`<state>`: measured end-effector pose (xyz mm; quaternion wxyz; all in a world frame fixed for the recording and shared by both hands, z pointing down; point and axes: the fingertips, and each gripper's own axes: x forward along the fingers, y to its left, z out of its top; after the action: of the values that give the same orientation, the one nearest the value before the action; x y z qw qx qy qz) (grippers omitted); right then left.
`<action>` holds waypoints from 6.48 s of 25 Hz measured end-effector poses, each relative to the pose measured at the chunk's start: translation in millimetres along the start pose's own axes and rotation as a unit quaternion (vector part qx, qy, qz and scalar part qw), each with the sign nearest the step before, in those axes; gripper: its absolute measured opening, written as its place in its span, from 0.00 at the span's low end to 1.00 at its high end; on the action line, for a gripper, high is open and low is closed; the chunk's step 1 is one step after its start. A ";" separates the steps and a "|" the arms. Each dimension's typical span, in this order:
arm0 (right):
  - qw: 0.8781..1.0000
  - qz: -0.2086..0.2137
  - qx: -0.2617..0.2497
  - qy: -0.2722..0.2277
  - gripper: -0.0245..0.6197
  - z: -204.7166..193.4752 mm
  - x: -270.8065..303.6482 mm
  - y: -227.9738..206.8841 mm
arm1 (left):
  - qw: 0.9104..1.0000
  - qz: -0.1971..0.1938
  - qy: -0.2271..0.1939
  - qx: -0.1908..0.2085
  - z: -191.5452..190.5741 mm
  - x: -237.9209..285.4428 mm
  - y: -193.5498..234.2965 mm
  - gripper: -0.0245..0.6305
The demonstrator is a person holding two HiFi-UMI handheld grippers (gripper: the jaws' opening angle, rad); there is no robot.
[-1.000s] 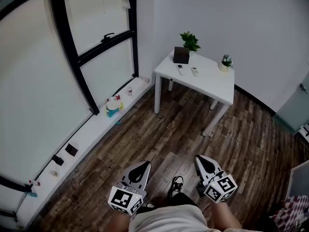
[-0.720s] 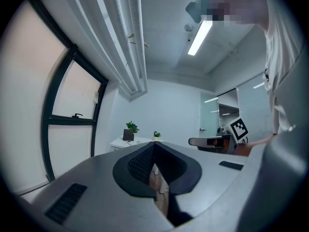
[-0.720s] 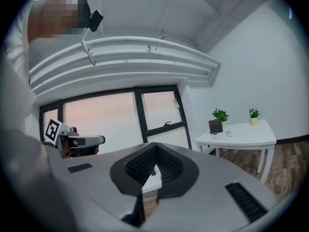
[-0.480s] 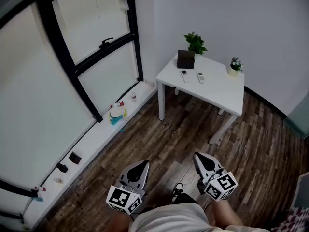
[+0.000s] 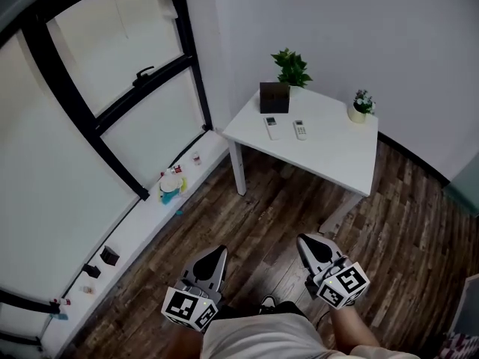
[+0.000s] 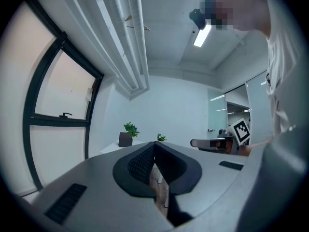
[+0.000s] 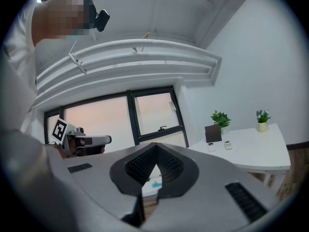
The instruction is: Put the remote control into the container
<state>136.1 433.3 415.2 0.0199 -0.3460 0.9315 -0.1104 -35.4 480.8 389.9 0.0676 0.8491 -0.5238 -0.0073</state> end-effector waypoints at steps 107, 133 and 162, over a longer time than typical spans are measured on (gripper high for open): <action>0.892 -0.247 0.049 0.376 0.49 -102.1 367.3 -534.5 | 0.977 -0.192 0.094 -0.019 3.7 587.3 251.9 0.19; 0.852 -0.265 0.074 0.445 0.45 -156.6 380.2 -568.6 | 0.983 -0.150 0.099 -0.034 -3.2 594.7 278.0 0.05; 0.982 -0.177 -0.003 0.069 0.45 47.1 503.2 -555.9 | 0.989 -0.108 0.100 -0.032 4.8 574.8 302.3 0.05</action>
<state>115.1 -311.5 511.0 -0.0656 -0.4973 0.8547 -0.1336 -45.1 -165.2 455.8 0.1460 0.8947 -0.4187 0.0535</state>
